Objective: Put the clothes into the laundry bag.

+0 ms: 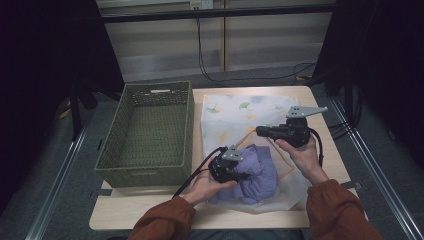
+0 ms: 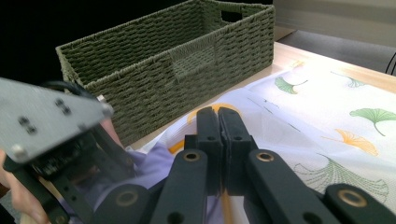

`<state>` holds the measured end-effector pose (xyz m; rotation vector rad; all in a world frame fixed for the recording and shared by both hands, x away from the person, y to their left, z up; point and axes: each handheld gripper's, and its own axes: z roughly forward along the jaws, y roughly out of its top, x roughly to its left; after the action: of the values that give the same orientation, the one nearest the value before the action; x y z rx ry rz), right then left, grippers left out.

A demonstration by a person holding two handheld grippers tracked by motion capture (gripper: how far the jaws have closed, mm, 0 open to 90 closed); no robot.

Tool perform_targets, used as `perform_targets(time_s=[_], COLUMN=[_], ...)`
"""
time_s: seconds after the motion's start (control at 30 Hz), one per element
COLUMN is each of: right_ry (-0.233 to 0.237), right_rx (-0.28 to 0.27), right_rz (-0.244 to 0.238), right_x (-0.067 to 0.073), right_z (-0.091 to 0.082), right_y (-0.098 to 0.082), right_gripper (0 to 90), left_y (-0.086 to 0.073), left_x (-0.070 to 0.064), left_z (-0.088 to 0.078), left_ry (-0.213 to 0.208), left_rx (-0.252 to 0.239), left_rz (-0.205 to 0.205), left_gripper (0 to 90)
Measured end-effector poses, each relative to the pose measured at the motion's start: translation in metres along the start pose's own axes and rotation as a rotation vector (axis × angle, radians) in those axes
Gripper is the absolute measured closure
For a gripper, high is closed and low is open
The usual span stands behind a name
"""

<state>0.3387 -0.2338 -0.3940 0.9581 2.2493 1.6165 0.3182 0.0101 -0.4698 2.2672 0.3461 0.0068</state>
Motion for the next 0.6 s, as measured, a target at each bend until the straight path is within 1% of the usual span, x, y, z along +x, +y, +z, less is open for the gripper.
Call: perform_targets(time_s=[0.03,0.07,0.1,0.13,0.17,0.2,0.23,0.27,0.33,0.37,0.4,0.43,0.47,0.5,0.53,0.57,0.6], right_ry=[0.003,0.003,0.003,0.001,0.001,0.002,0.002,0.001,0.001,0.002,0.002,0.002,0.002,0.001,0.002,0.002,0.002], right_rx=[-0.002,-0.002,-0.004,-0.004,-0.004,-0.004,-0.004,0.004,0.008,0.011,0.012,0.012,0.013,0.014,0.016,0.024,0.024], right_rz=[-0.001,-0.001,0.000,-0.002,-0.002,-0.003,-0.003,-0.001,-0.002,-0.003,-0.002,-0.002,-0.001,0.001,0.001,0.002,0.003], right_x=[0.000,0.000,0.001,0.001,0.001,0.000,0.000,0.001,0.001,0.002,0.002,0.002,0.002,0.002,0.002,0.001,0.001], right_z=[0.000,0.000,-0.001,-0.001,-0.001,-0.001,-0.001,-0.001,-0.001,-0.001,-0.001,-0.001,-0.001,-0.001,-0.001,0.000,0.000], right_y=[0.000,0.000,0.001,0.001,0.001,0.001,0.001,0.000,0.000,0.000,0.000,0.000,-0.001,-0.001,-0.002,-0.003,-0.004], right_gripper=[88.5,88.5,88.5,88.5,88.5,88.5,88.5,88.5,88.5,88.5,88.5,88.5,88.5,88.5,88.5,88.5,88.5], left_y=[0.000,0.000,-0.002,-0.004,-0.004,-0.008,-0.008,-0.010,-0.010,-0.009,-0.010,-0.010,-0.009,-0.010,-0.009,-0.008,-0.008], left_x=[0.001,0.001,0.001,0.001,0.001,0.001,0.001,0.003,0.003,0.005,0.003,0.003,0.006,0.005,0.007,0.007,0.007], left_z=[0.001,0.001,0.005,0.008,0.008,0.015,0.015,0.020,0.020,0.018,0.019,0.019,0.016,0.017,0.015,0.012,0.012], left_ry=[0.006,0.006,0.018,0.021,0.021,0.035,0.035,0.029,0.036,0.035,0.035,0.035,0.040,0.038,0.036,0.047,0.047], left_rx=[0.029,0.029,0.036,0.035,0.035,0.054,0.054,0.050,0.056,0.075,0.049,0.049,0.079,0.045,0.063,0.062,0.062], left_rz=[0.014,0.014,0.007,0.019,0.019,0.005,0.005,-0.005,-0.003,0.022,-0.012,-0.012,0.008,-0.019,0.004,-0.006,-0.006], left_gripper=[72.8,72.7,72.4,71.9,71.6,71.3,71.2,71.1,70.9,70.6,70.0,68.8,68.8,67.9,67.2,64.6,63.1])
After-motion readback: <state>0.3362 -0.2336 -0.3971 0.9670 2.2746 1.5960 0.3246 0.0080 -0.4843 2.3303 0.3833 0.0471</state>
